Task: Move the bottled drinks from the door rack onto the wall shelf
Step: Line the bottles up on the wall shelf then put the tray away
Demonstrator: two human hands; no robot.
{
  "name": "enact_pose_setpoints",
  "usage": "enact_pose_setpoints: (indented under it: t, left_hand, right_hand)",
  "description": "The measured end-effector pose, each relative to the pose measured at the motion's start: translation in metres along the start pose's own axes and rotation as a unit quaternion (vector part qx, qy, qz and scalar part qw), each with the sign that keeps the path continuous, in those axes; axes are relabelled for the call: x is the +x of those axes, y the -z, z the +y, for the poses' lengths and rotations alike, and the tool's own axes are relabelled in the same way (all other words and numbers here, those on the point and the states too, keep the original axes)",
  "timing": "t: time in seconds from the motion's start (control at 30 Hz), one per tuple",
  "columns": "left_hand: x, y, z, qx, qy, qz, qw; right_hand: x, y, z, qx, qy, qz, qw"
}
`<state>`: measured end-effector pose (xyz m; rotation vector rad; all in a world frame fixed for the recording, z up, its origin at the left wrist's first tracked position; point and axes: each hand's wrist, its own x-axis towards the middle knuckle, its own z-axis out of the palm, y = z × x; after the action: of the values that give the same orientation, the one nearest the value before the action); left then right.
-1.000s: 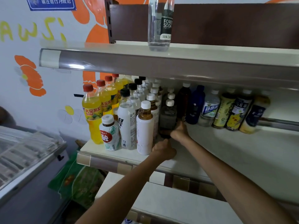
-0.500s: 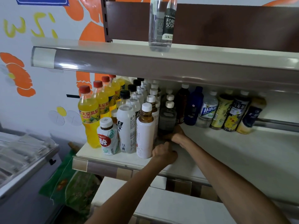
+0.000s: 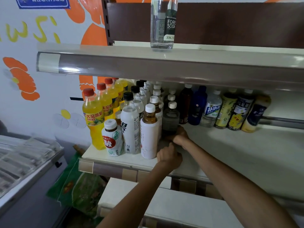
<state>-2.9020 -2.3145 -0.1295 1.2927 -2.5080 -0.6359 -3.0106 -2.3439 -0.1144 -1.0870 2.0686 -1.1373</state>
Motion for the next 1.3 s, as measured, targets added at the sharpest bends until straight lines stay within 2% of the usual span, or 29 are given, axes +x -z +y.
enact_pose_setpoints:
  t: [0.3, 0.43, 0.6, 0.77, 0.93, 1.07, 1.3]
  left_hand:
    - [-0.005, 0.000, 0.000, -0.014, 0.007, 0.015, 1.000]
    - [-0.007, -0.003, 0.001, 0.000, -0.002, 0.019, 1.000]
    - [-0.007, -0.004, 0.004, 0.022, 0.006, 0.000, 1.000]
    - [-0.012, 0.007, 0.007, -0.012, 0.019, -0.058, 0.998]
    - [-0.019, 0.018, 0.003, -0.030, -0.007, -0.100, 0.994]
    - [-0.030, 0.020, 0.002, 0.021, -0.047, -0.125, 0.991]
    - [-0.053, 0.009, 0.007, 0.167, -0.091, -0.092, 0.977]
  right_hand:
    - [0.016, -0.010, 0.008, -0.003, -0.010, -0.002, 1.000]
    - [0.023, 0.000, 0.015, -0.031, -0.029, -0.044, 0.998]
    - [-0.012, 0.017, -0.008, -0.081, -0.056, -0.076, 0.992]
    - [-0.040, 0.027, -0.003, -0.170, -0.059, -0.045, 0.983]
    - [-0.071, 0.033, -0.002, -0.329, -0.006, -0.011, 0.944]
    - [-0.096, 0.034, 0.003, -0.392, 0.010, 0.038, 0.919]
    - [-0.155, 0.031, 0.024, -0.452, -0.021, 0.096, 0.886]
